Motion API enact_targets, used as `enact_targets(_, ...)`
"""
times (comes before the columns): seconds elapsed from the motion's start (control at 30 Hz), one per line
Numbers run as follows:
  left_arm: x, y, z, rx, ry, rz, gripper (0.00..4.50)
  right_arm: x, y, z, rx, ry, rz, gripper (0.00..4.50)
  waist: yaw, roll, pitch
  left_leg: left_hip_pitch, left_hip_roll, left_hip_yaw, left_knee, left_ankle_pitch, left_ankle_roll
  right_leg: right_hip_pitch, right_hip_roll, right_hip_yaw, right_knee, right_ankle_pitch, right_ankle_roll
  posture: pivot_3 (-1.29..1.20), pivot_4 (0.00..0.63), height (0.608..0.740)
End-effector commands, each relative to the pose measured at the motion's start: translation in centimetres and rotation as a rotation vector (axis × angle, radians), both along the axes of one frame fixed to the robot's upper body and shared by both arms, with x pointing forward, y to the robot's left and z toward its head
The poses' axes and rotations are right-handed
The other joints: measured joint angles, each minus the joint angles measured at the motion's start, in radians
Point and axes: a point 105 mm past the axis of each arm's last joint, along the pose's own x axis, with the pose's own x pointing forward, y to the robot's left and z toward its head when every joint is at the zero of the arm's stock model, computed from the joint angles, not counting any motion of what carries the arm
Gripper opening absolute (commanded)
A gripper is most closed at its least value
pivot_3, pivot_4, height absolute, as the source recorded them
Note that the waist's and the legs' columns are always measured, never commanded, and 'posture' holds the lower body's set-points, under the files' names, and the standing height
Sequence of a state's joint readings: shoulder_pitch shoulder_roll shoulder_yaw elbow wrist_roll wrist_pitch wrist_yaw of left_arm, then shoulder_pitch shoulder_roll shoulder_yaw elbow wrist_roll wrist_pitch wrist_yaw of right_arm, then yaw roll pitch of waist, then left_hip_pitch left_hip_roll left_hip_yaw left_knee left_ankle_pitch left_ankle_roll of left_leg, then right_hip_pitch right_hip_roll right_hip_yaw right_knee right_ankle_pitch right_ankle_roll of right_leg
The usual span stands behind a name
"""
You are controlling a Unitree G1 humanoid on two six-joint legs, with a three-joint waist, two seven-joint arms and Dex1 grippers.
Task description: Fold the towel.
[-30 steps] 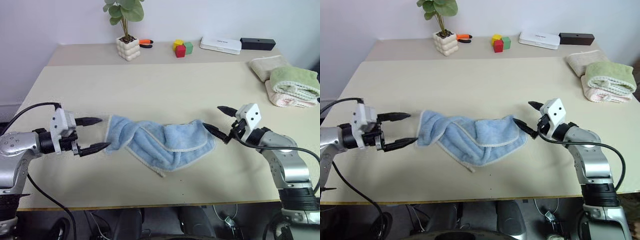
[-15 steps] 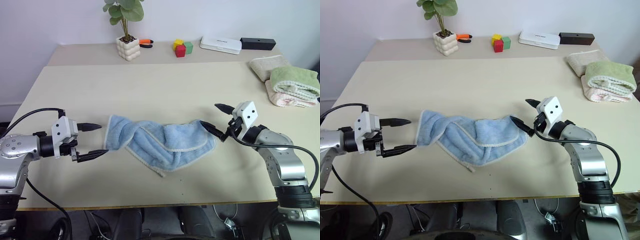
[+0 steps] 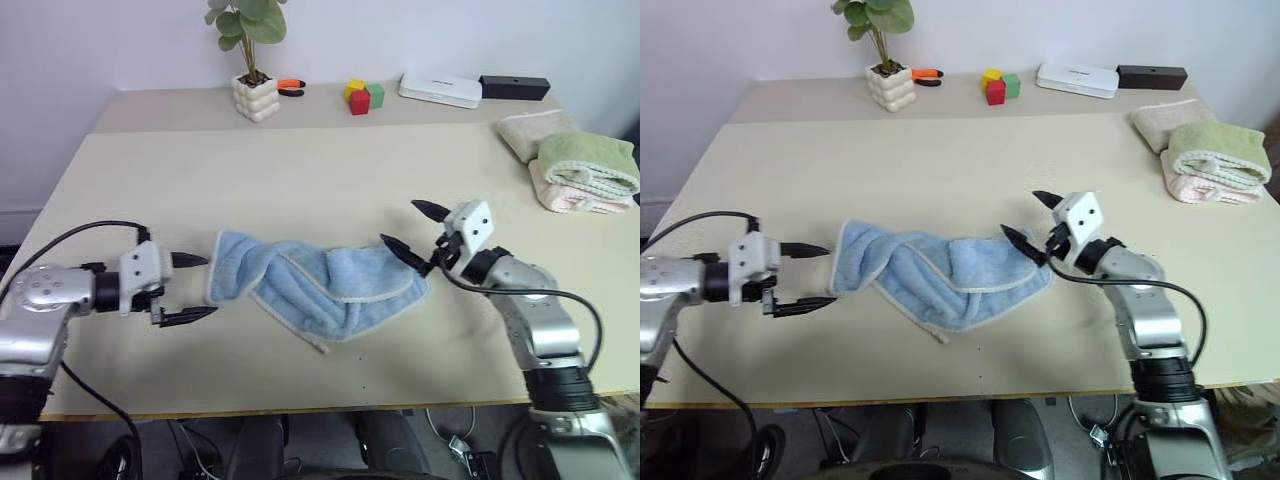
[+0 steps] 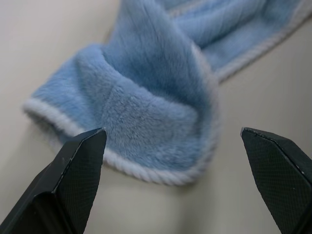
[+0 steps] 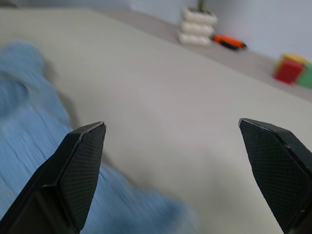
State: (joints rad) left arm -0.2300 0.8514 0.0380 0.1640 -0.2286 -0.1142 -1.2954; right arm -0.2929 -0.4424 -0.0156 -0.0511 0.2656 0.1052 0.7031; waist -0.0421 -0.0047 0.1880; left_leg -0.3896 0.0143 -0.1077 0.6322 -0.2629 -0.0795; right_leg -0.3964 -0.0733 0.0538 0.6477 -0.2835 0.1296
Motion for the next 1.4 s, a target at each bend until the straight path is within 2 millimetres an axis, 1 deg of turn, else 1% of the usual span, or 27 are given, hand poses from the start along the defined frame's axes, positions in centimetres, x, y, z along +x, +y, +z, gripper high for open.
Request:
enact_targets(0.03,0.1,0.0,-0.3,0.045,-0.033,-0.04,4.5,-0.3,0.2,1.7,-0.005,-0.091,-0.005,4.45,-0.001,-0.001,0.0,-0.001,0.0,0.0,0.0,0.001,-0.002,0.0,0.0,0.0,0.0,0.0,0.0,0.0,0.15,0.74)
enact_targets(0.3,-0.5,-0.2,-1.5,0.052,-0.007,-0.062,4.5,-0.2,0.2,1.7,-0.005,-0.089,-0.005,4.45,-0.003,-0.001,0.0,0.0,0.0,0.0,0.0,0.001,-0.002,-0.001,0.0,0.0,0.001,0.0,0.0,0.0,0.15,0.74)
enact_targets(0.43,-0.1,-0.5,-1.5,0.059,-0.035,-0.06,4.5,-0.2,0.2,1.7,-0.003,-0.086,-0.003,4.45,-0.002,-0.001,0.0,-0.001,0.0,0.0,0.0,0.001,-0.002,-0.001,0.0,0.0,0.001,0.0,0.0,0.0,0.15,0.74)
enact_targets(0.6,0.6,-0.7,-2.3,0.111,-0.083,-0.047,4.5,-0.2,0.2,1.6,-0.002,-0.083,-0.006,4.45,0.0,0.0,0.0,0.0,0.0,0.0,0.0,0.001,-0.002,-0.001,0.0,0.0,0.001,0.0,0.0,0.0,0.15,0.74)
enact_targets(0.73,0.9,-0.7,-2.5,0.116,-0.091,-0.038,4.5,-0.3,0.2,1.6,-0.002,-0.082,-0.006,4.45,0.0,0.002,-0.002,0.001,0.0,0.0,0.0,0.001,-0.002,0.001,0.0,0.0,0.002,0.0,0.0,0.0,0.15,0.74)
enact_targets(0.83,1.4,-1.3,-2.5,0.082,-0.109,-0.008,3.67,-0.5,0.0,1.3,-0.006,-0.071,-0.011,4.5,0.001,0.005,-0.003,0.002,0.0,0.0,0.0,0.001,-0.002,0.001,0.0,0.0,0.002,0.0,0.0,0.0,0.15,0.74)
enact_targets(0.93,1.7,-1.6,-2.5,0.07,-0.109,0.004,2.26,-0.6,-0.1,1.3,-0.007,-0.068,-0.016,4.5,-0.001,0.005,-0.003,0.002,0.0,0.0,0.0,0.001,-0.002,0.001,0.0,0.0,0.002,0.0,0.0,0.0,0.15,0.74)
enact_targets(1.07,1.9,-1.7,-2.3,0.054,-0.109,0.014,0.16,-0.6,-0.2,1.3,-0.007,-0.065,-0.019,4.5,-0.003,0.005,-0.003,0.002,0.0,-0.001,0.0,0.001,-0.002,0.001,0.0,0.0,0.002,0.0,0.0,0.0,0.15,0.74)
enact_targets(1.1,1.9,-1.8,-2.1,0.044,-0.106,0.02,0.07,-0.6,-0.2,1.3,-0.007,-0.064,-0.019,4.5,-0.003,0.005,-0.003,0.002,0.0,-0.001,0.0,0.001,-0.002,0.001,0.0,0.0,0.002,0.0,0.0,0.0,0.15,0.74)
enact_targets(1.23,2.2,-1.7,-1.5,0.015,-0.112,0.042,0.07,-0.7,-0.2,1.1,-0.008,-0.059,-0.02,4.5,-0.002,0.005,-0.003,0.002,0.0,-0.001,0.0,0.001,-0.002,0.001,0.0,0.0,0.002,0.0,0.0,0.0,0.15,0.74)
enact_targets(1.3,2.3,-1.5,-0.7,-0.011,-0.114,0.056,0.07,-0.8,-0.3,0.9,-0.012,-0.051,-0.02,4.5,-0.002,0.005,-0.003,0.002,0.0,-0.001,0.0,0.001,-0.002,0.001,0.0,0.0,0.002,0.0,0.0,0.0,0.15,0.74)
enact_targets(1.33,2.4,-1.2,0.5,-0.057,-0.113,0.074,0.07,-0.9,-0.7,0.6,-0.031,-0.043,-0.019,4.5,-0.002,0.005,-0.003,0.002,0.0,-0.001,0.0,0.001,-0.002,0.001,0.0,0.0,0.002,0.0,0.0,0.0,0.15,0.74)
enact_targets(1.4,2.5,-0.9,2.0,-0.117,-0.114,0.094,0.07,-1.0,-1.3,0.3,-0.061,-0.036,-0.019,4.5,-0.002,0.005,-0.003,0.002,0.0,-0.001,0.0,0.001,-0.002,0.001,0.0,0.0,0.002,0.0,0.0,0.0,0.15,0.74)
